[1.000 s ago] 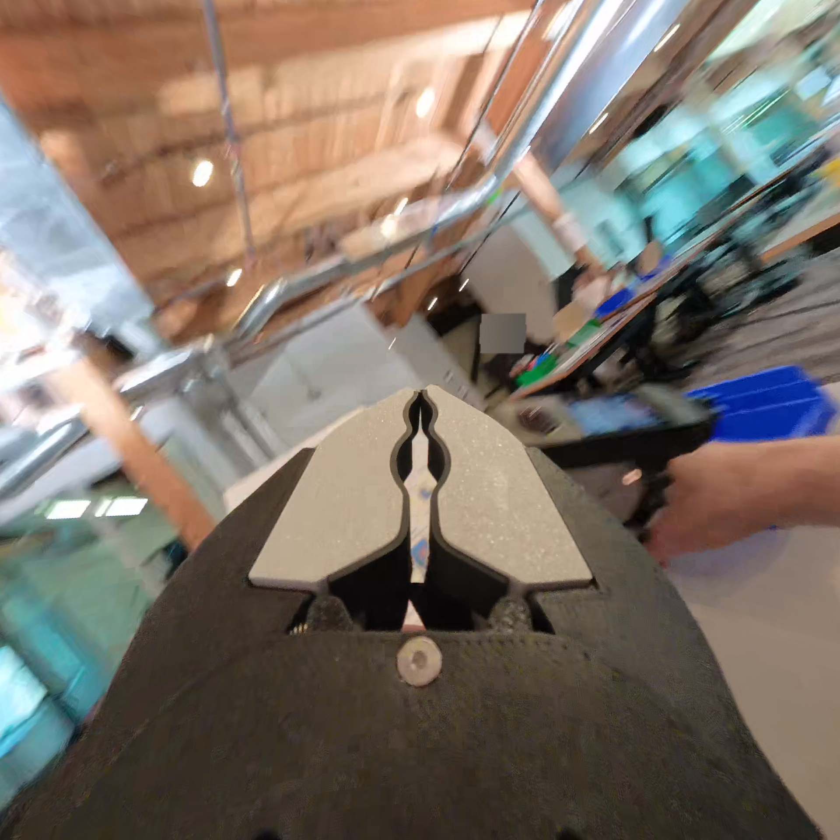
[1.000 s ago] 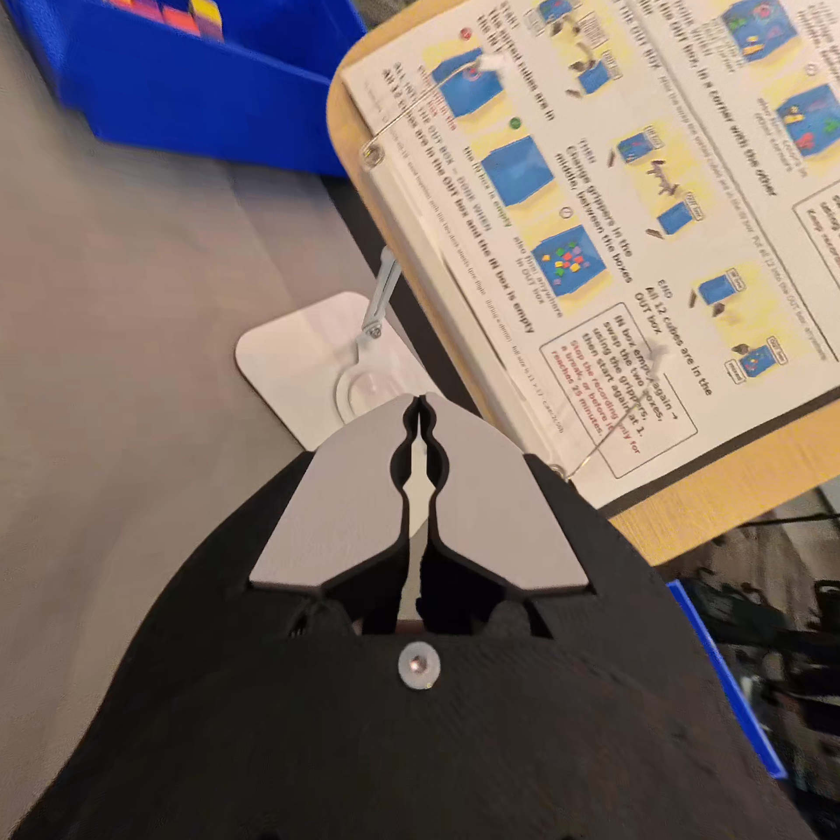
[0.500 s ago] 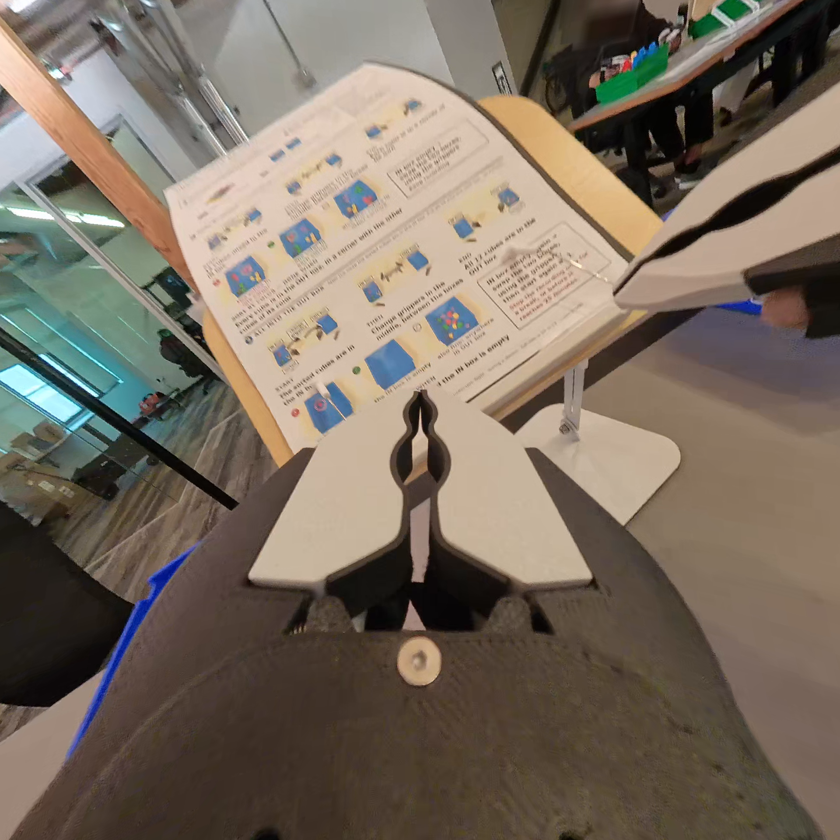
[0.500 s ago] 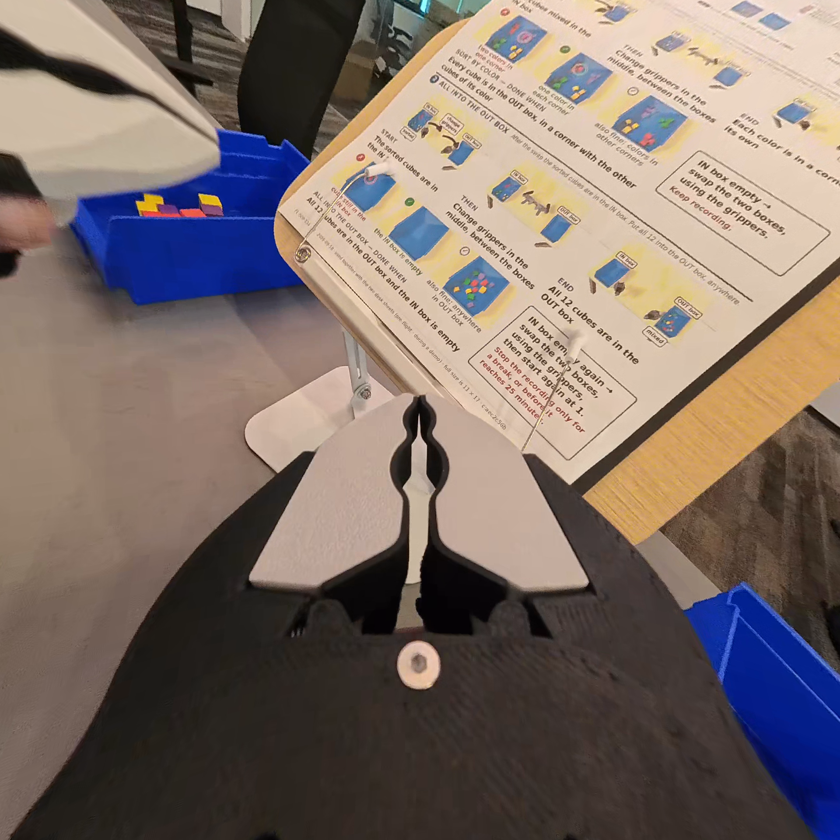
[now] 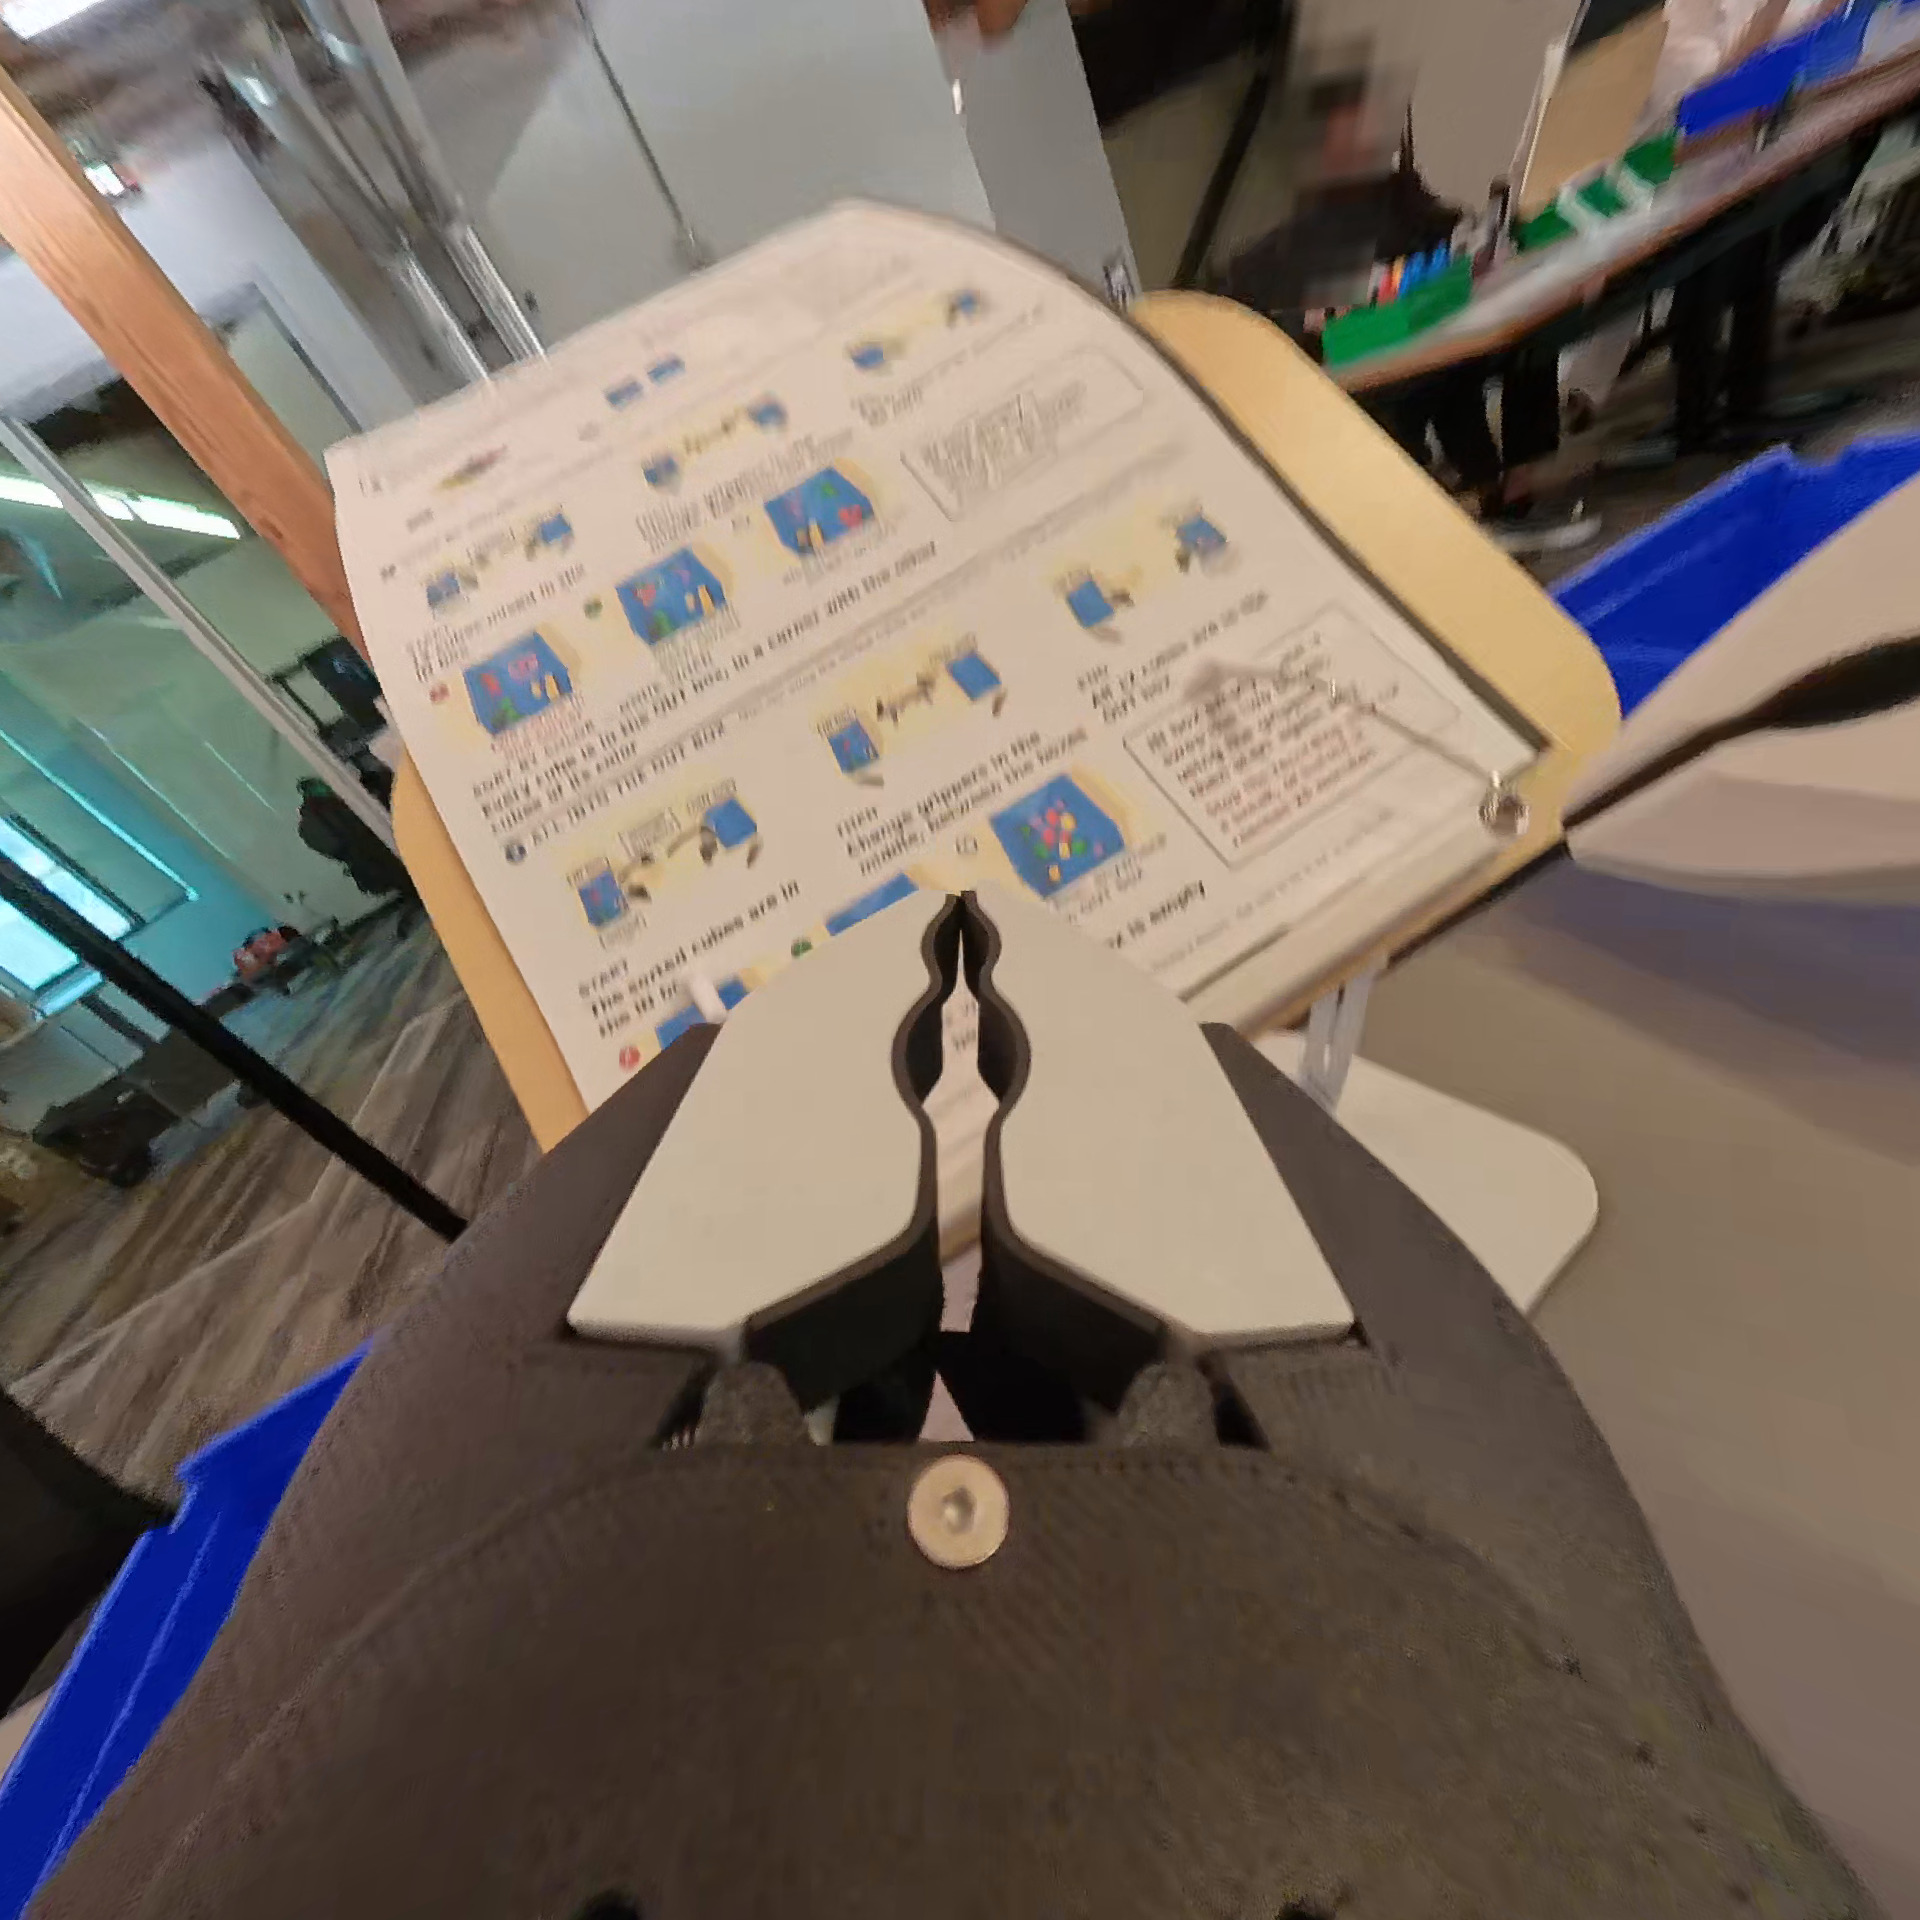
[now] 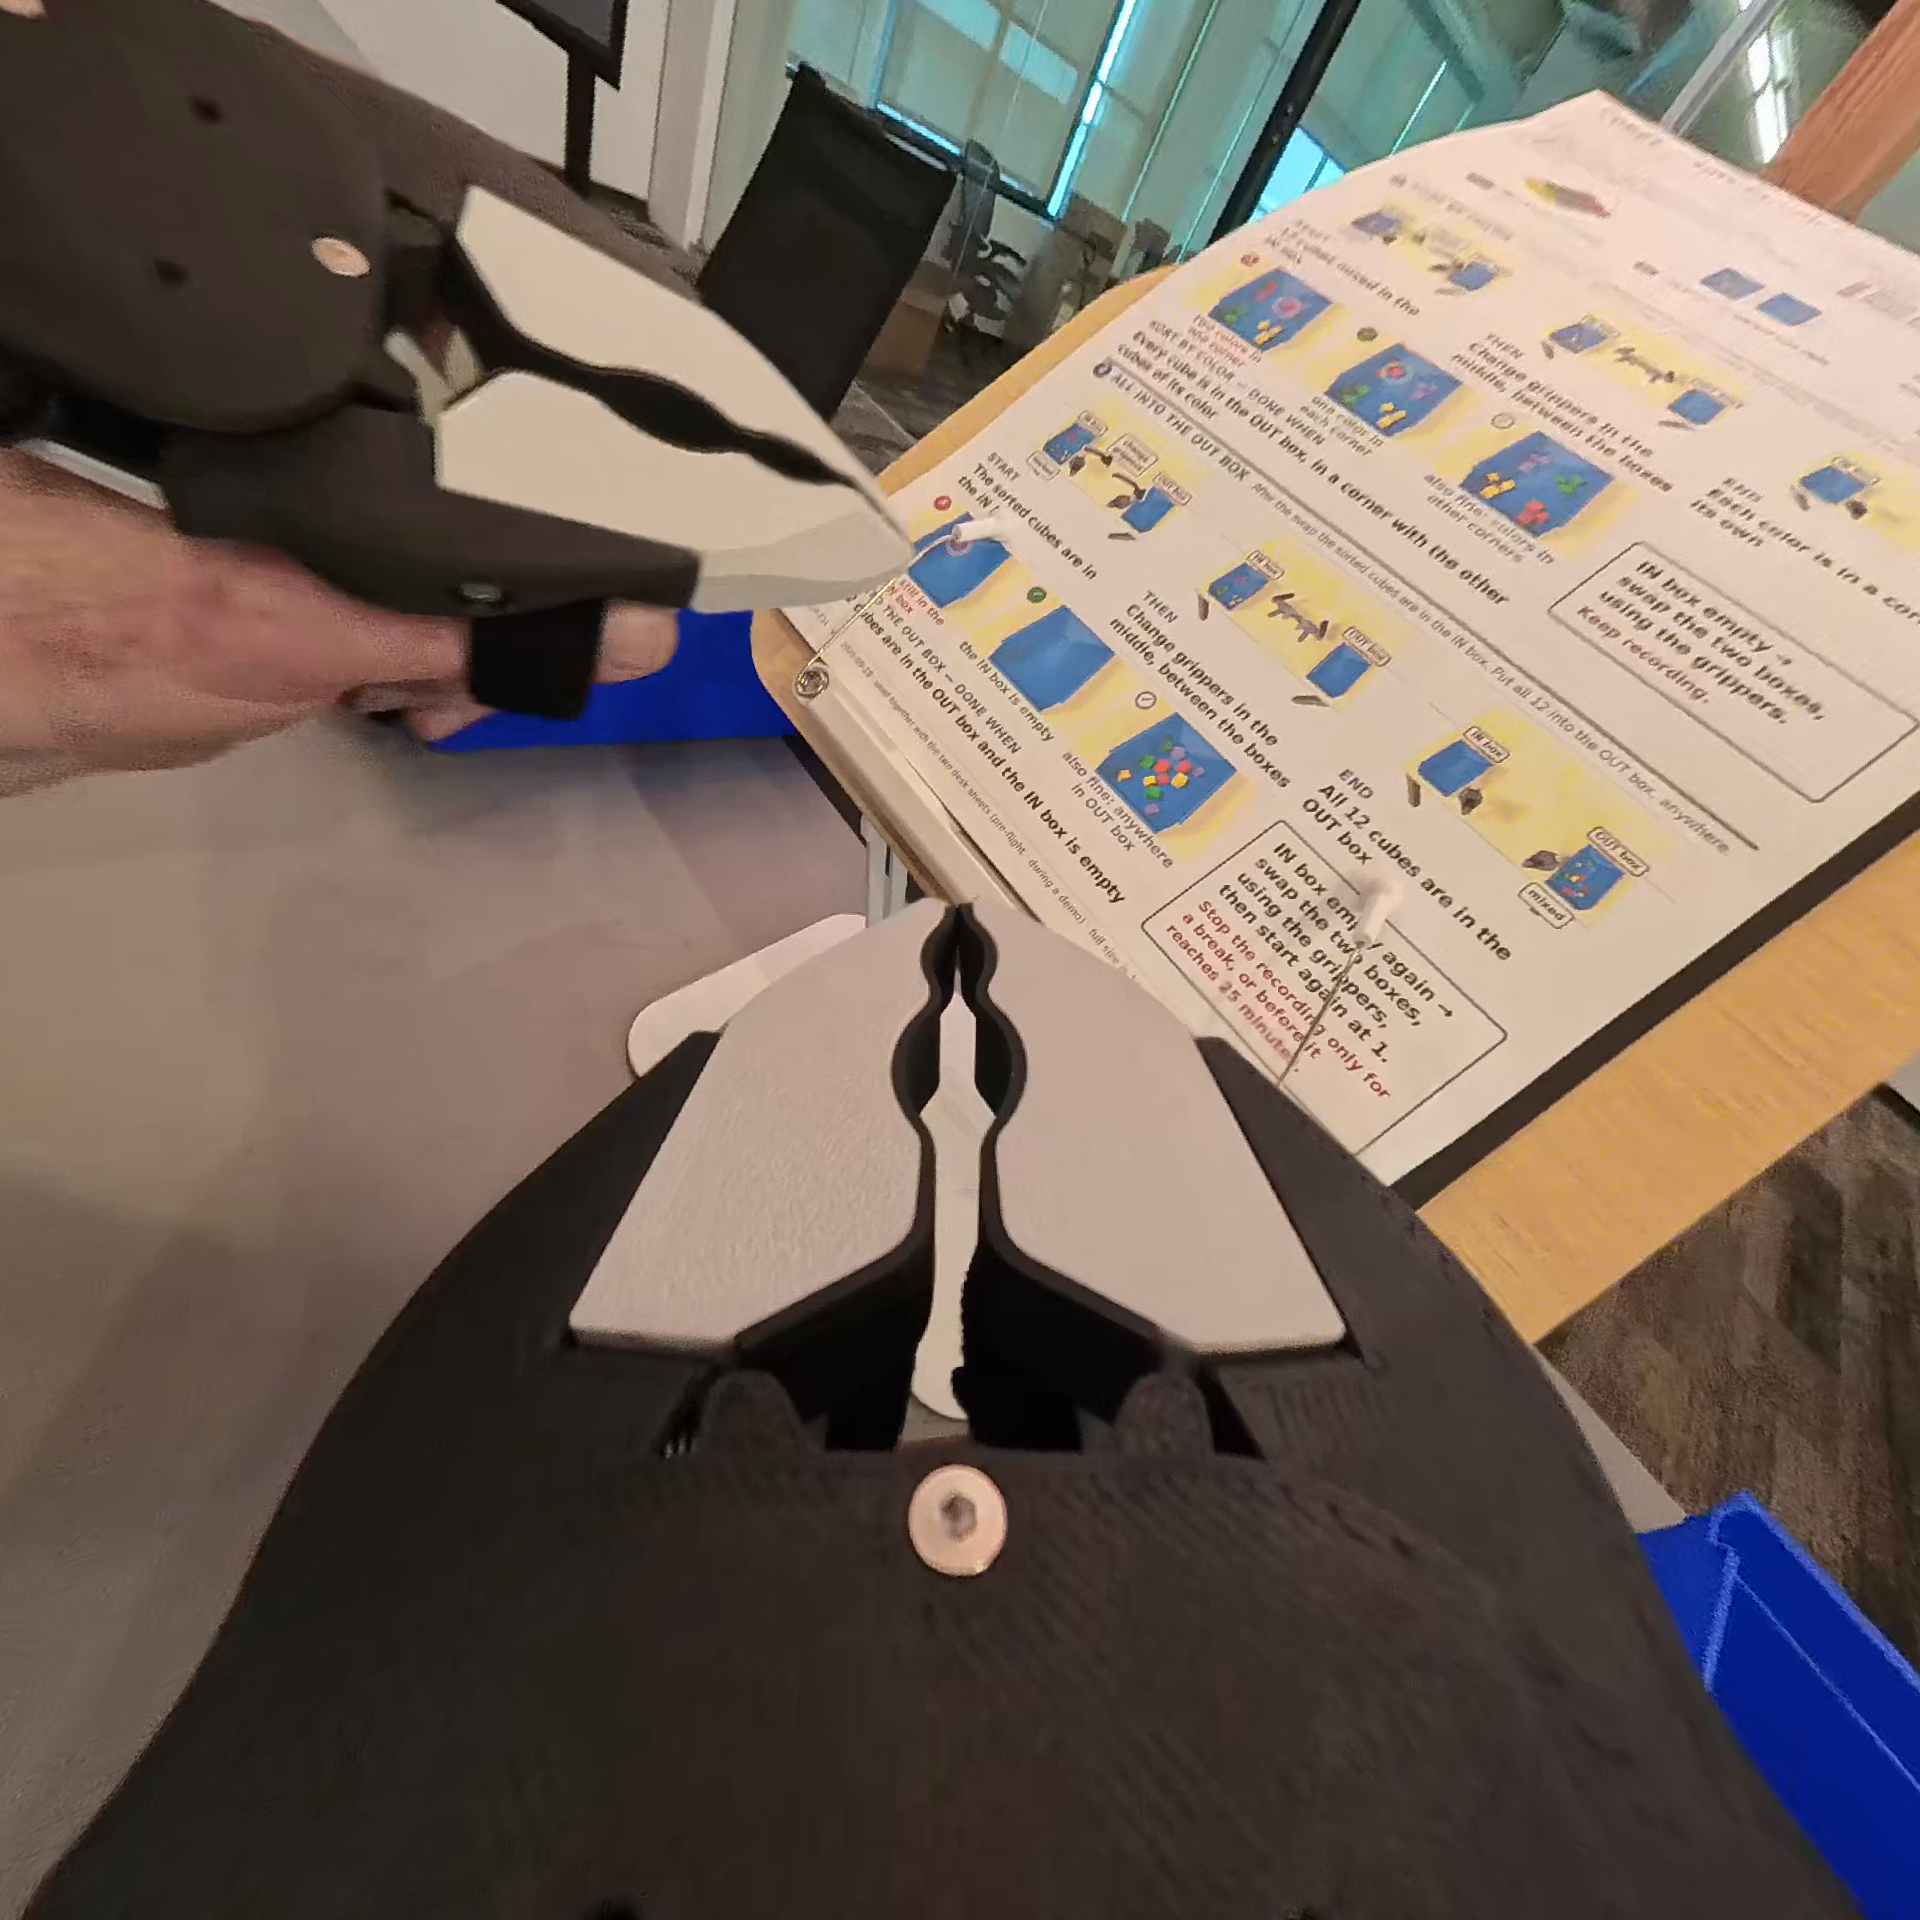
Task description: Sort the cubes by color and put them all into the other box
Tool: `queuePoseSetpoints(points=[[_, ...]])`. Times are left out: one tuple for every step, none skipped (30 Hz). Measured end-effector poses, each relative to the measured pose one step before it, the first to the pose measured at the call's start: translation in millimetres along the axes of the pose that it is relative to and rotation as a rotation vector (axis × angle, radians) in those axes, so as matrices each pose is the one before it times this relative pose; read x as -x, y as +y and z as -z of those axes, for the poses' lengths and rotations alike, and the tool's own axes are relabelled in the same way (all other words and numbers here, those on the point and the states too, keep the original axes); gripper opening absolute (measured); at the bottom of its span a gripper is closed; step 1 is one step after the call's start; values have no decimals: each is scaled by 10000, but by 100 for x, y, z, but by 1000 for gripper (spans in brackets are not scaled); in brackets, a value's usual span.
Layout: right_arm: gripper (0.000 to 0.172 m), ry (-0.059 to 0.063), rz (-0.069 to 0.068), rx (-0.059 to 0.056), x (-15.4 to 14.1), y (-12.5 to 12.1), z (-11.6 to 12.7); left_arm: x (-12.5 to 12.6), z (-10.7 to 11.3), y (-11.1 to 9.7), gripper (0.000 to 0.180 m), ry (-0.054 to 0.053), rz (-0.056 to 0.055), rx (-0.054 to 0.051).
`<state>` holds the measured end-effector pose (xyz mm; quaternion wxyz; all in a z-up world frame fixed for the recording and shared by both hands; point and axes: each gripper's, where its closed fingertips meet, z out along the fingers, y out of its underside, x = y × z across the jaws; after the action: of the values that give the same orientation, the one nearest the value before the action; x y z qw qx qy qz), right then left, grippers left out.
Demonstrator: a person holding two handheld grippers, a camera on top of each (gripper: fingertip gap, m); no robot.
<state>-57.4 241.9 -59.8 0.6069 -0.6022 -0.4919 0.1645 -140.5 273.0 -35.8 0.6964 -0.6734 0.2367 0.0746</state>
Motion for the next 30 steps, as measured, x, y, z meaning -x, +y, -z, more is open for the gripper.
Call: queuePoseSetpoints(points=[[0, 66, -3, -68, -157, -139, 123, 94, -426, -702, 0, -46, 37, -411], [0, 58, -7, -52, -177, -98, 116, 15, -497, -533, 0, 9, 24, -284], [0, 16, 2, -115, -135, -165, 136, 195, -526, -424, 0, -95, 120, -225], [0, -57, -35, -93, -49, -118, 121, 93, -521, -183, 0, 0, 237, -120], [0, -4, -73, -22, -143, 0, 79, -141, -434, 248, 0, 144, 234, 90], [0, 43, -36, -66, -184, -40, 79, -67, -175, 534, 0, 62, 190, 127], [0, 73, -20, -95, -188, -53, 74, -38, 25, 754, 0, 2, 66, 105], [0, -44, -31, 46, 1, 132, -57, 31, 46, 998, 0, -31, -96, 172], [0, -45, 2, 67, 48, 204, -119, 130, 34, 1023, 0, -46, -70, 196], [0, -10, 47, -52, 69, 56, -113, 180, 58, 679, 0, -2, 64, 100], [0, -121, 84, -120, 283, -26, -93, 338, 156, 233, 0, -54, 84, -7], [0, -138, 56, 33, 321, 146, -136, 471, 268, -26, 0, -133, 44, -56], [0, -37, 69, 124, 153, 239, -139, 271, 301, -66, 0, -24, 77, -40], [0, 82, 122, -78, 10, -51, -16, -2, 196, 47, 0, 117, 45, 46], [1, -86, 85, -169, 229, -235, 57, 37, 70, 143, 0, 39, -92, 105], [2, -129, -38, -15, 206, -60, -11, 228, 25, 78, 0, -95, -127, 57], [3, -102, -54, 50, 148, 48, -52, 248, 88, -169, 1, -52, -34, -93], [4, -42, 19, -37, 102, -21, -31, 283, 192, -311, 1, -2, 1, -130], [5, -67, 42, -67, 152, -25, -26, 393, 231, -376, 2, 8, -85, -88], [7, -127, 12, 19, 202, 91, -61, 432, 264, -420, 4, 69, -189, -69], [10, -177, 18, 39, 253, 114, -74, 697, 270, -295, 8, -27, -155, 38], [13, -146, 75, -59, 252, -16, -37, 901, 361, -317, 11, -87, -49, -15], [14, -132, 97, -102, 259, -76, 7, 827, 474, -603, 12, 10, 28, -262], [15, -86, 45, -24, 170, 3, -28, 768, 483, -563, 13, 57, 64, -243], [18, -75, -1, 59, 124, 129, -82, 801, 341, -212, 17, 38, 46, 4], [21, -111, 38, 29, 189, 137, -93, 738, 236, 69, 21, 74, -7, 168], [22, -81, 73, -47, 177, 77, -64, 791, 258, 191, 24, 26, -101, 210], [22, -83, 30, -61, 156, 62, -74, 1108, 330, 265, 24, -208, -163, 173], [24, -206, -6, -88, 340, -15, -74, 1130, 324, 265, 27, -226, -124, 94], [26, -216, 34, -117, 388, -71, -45, 912, 272, 221, 30, -66, 13, 28]])
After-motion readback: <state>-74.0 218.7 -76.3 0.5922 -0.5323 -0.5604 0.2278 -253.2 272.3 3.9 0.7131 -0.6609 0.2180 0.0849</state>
